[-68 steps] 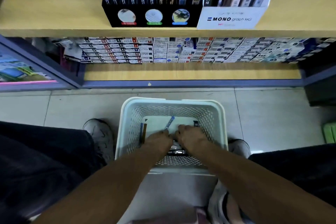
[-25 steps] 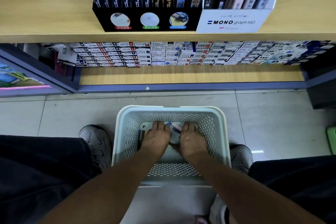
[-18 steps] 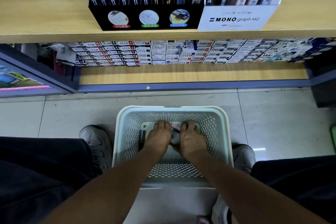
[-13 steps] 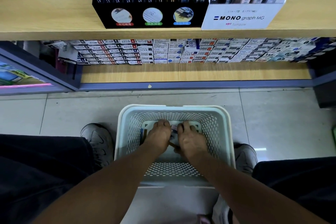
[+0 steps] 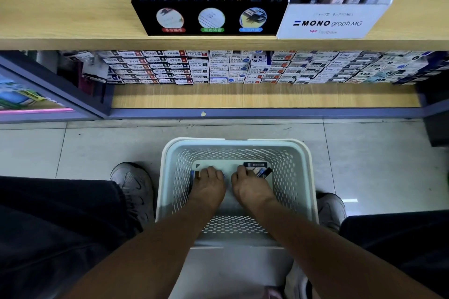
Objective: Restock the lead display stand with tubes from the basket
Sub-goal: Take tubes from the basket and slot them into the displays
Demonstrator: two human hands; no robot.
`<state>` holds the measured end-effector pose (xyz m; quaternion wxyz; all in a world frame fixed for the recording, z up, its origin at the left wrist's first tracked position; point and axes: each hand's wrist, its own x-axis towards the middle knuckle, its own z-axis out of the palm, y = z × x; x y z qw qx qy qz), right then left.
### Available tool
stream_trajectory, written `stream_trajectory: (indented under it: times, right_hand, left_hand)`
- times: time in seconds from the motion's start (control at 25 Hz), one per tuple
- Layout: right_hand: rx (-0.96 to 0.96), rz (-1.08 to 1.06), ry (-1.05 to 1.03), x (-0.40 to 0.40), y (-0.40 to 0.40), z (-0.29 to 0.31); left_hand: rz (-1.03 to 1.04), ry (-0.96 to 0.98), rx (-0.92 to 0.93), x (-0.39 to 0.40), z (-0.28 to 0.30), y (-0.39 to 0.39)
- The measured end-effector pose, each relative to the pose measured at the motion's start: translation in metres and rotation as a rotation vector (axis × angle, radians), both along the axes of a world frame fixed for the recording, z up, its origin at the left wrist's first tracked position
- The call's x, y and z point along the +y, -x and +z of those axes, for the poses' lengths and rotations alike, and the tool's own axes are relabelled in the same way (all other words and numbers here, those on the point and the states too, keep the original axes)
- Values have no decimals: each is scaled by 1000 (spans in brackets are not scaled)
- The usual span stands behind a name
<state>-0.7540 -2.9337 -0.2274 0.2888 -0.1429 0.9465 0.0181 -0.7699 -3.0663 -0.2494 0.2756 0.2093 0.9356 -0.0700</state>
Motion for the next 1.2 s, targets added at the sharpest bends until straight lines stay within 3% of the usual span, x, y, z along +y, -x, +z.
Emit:
stream_trajectory:
  times: [0.12, 0.2, 0.32, 0.44, 0.52, 0.64, 0.68, 0.72, 0.8, 0.84, 0.92, 1.08, 1.2]
  right_hand:
    - [45, 90, -31, -5, -2, -1]
    - [17, 2, 30, 0, 1, 2]
    - [-32, -431, 213, 5, 8, 3]
    - [-301, -1117, 719, -1, 17, 9]
    - [-418, -1297, 946, -3, 15, 20]
    - [-487, -1402, 1166, 2, 8, 27]
    - [-472, -1427, 1119, 5, 7, 26]
    - [-352, -1363, 908, 10, 8, 22]
    - [-72, -948, 342, 22, 7, 16]
    - [-9, -755, 176, 24, 5, 16]
    - [63, -565, 74, 25, 1, 10]
    - [147, -531, -12, 21, 10, -2]
    - [37, -761, 157, 10, 8, -9]
  left_hand:
    - [34, -60, -62, -4, -9, -3]
    - [68, -128, -16, 0, -3, 2]
    - [348, -364, -164, 11, 6, 15]
    - [855, -631, -504, 17, 14, 28]
    - [1083, -715, -637, 18, 18, 27]
    - [1010, -747, -672, 15, 24, 21]
    - [963, -742, -652, 13, 24, 19]
    - [947, -733, -630, 12, 23, 19]
    - [975, -702, -591, 10, 20, 21]
    - [989, -677, -574, 10, 19, 22]
    - [994, -633, -539, 13, 17, 24]
    - [1010, -616, -505, 17, 13, 27]
    - [1066, -632, -500, 16, 11, 25]
